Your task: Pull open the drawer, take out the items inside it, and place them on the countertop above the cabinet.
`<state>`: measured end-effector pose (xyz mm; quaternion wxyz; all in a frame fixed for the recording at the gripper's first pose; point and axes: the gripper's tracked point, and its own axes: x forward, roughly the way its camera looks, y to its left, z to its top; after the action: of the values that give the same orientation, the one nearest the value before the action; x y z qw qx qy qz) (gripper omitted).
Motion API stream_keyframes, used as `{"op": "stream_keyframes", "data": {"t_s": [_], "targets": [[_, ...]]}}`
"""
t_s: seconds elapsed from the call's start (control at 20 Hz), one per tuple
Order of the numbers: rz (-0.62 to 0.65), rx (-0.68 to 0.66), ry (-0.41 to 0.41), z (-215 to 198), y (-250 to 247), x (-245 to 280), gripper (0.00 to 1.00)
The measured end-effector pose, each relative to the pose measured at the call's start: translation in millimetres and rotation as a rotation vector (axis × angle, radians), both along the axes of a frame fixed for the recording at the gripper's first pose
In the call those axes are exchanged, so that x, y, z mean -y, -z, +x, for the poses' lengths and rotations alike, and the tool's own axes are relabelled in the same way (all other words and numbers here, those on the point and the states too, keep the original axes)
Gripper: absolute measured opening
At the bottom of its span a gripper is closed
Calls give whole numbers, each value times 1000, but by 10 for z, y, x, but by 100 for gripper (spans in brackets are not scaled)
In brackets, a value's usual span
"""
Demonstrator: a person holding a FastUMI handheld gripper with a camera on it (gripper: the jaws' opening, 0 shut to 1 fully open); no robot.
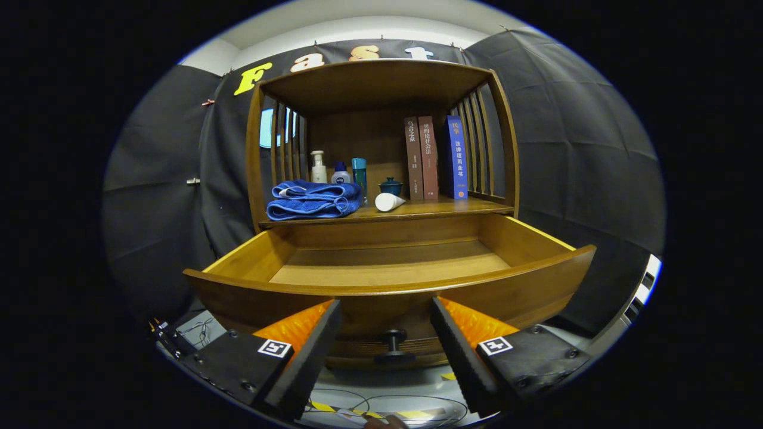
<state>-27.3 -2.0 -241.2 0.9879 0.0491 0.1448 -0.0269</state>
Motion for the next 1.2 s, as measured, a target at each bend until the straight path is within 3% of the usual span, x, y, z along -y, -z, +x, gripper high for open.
{"op": "stream_keyframes", "data": {"t_s": [0.6, 1.2], "targets": [[-19, 26, -13, 952, 8, 52, 99], [-45, 35, -16, 1617, 107, 72, 99]]}}
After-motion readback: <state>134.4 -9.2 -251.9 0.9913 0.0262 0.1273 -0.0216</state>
